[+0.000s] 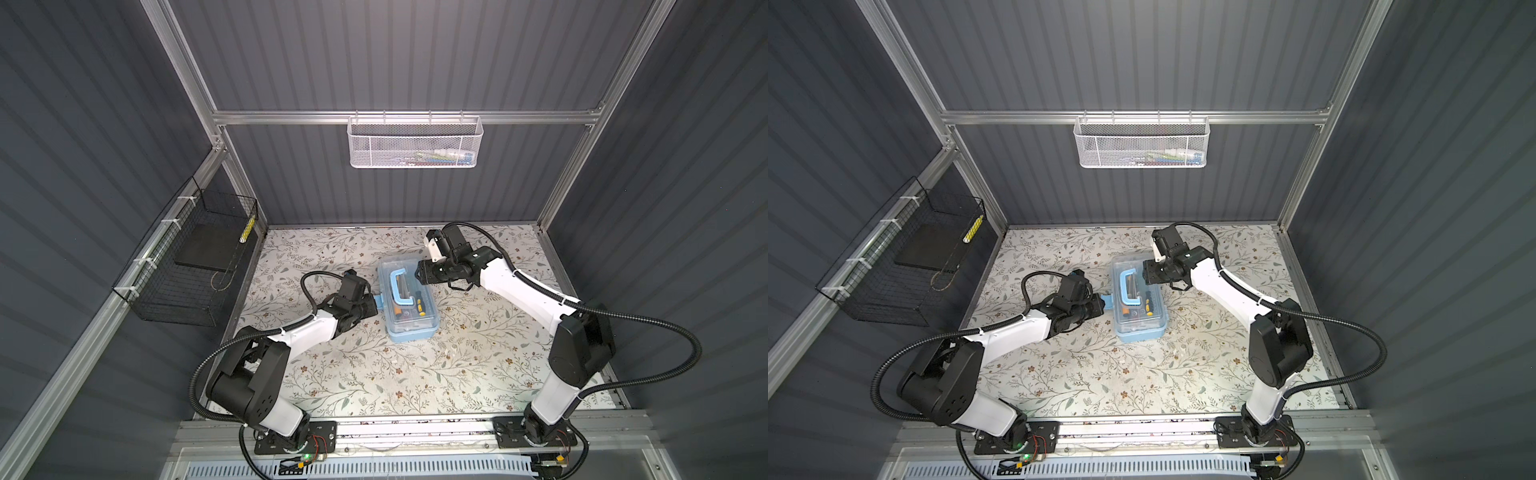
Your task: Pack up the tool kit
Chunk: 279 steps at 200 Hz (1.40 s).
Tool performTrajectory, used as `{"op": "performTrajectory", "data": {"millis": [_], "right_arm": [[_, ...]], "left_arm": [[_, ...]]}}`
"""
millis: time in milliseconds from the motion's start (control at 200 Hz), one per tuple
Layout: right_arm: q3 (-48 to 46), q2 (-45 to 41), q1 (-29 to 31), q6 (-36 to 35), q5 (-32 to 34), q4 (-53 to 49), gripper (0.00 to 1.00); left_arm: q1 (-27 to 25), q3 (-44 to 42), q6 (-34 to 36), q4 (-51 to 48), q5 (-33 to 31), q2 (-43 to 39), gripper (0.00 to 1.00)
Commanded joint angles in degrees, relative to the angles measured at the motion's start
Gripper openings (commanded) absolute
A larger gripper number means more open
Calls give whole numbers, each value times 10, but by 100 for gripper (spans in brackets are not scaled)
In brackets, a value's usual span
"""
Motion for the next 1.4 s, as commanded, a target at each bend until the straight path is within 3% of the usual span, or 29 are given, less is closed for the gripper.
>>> {"op": "performTrajectory", "data": {"millis": [0,255,480,1006,1391], "right_arm": [[18,15,2,-6,5,-13,59],[25,29,2,-5,-4,-11,59],[27,34,1,-4,-12,-9,60],[24,38,-5,6,-53,7,60],[18,40,-9,10,-69,15,60]], "left_arm": [[8,-12,11,-2,12,-6,26],[25,-26,-2,83,53,29,27],[38,-74,-30,174,96,28,47],[87,-171,-131,419,192,78,41],[117,-219,-224,659,267,188,38]]}}
